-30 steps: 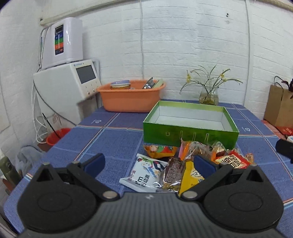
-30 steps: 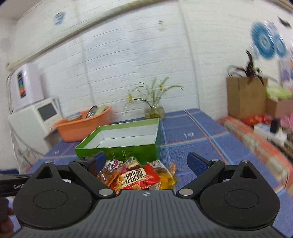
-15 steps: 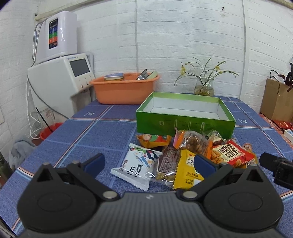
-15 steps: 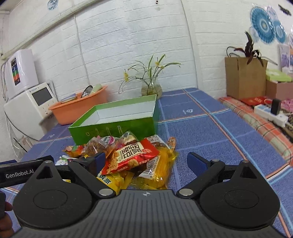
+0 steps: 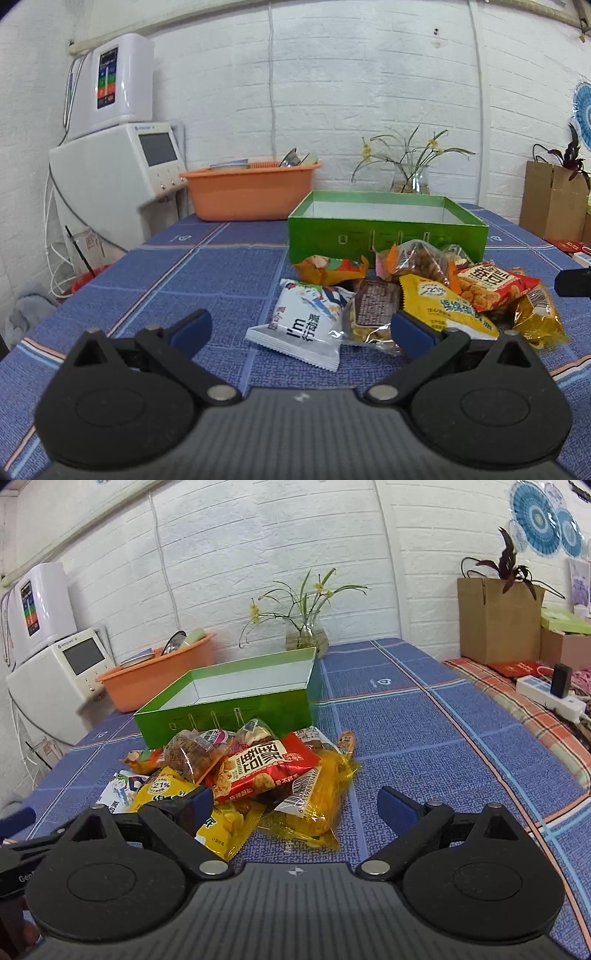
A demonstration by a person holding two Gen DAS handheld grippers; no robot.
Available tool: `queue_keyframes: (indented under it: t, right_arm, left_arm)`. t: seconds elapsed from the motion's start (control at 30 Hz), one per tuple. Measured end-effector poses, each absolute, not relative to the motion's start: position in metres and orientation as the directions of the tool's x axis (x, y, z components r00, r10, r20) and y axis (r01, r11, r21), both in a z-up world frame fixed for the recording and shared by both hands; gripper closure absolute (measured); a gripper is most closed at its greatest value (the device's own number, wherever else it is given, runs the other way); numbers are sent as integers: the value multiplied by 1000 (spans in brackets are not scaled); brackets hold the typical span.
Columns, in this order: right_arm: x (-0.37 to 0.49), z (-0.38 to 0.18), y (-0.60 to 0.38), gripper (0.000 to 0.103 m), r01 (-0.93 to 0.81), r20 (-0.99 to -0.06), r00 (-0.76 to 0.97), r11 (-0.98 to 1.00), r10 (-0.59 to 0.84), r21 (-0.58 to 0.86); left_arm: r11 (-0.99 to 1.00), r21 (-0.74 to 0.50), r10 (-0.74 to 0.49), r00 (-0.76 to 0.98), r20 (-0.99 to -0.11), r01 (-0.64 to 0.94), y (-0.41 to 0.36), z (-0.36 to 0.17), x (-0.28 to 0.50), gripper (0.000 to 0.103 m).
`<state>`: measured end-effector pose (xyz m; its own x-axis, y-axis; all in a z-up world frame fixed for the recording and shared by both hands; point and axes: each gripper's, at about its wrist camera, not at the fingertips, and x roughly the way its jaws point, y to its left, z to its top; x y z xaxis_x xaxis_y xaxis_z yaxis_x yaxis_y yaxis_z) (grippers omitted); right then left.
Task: Organize snacks
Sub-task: 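Grasp the white 'I'm' bag with left tool while right tool grasps yellow bread bag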
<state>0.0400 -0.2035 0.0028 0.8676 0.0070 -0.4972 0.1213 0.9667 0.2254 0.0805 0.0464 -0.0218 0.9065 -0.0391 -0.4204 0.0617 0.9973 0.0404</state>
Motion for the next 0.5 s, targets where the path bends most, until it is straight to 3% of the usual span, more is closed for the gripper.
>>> queue_keyframes:
  t: [0.13, 0.3, 0.5]
  right_arm:
    - [46, -1, -201, 0, 115, -504, 863, 966, 18, 230]
    - [50, -9, -201, 0, 115, -514, 858, 975, 0, 192]
    - [62, -12, -208, 0, 152, -486, 871, 978, -66, 140]
  left_arm:
    - [998, 15, -41, 866, -499, 56, 54, -19, 105, 0]
    - [991, 130, 62, 866, -497, 4, 61, -26, 139, 0]
    - [995, 95, 43, 834, -551, 11, 76, -37, 179, 0]
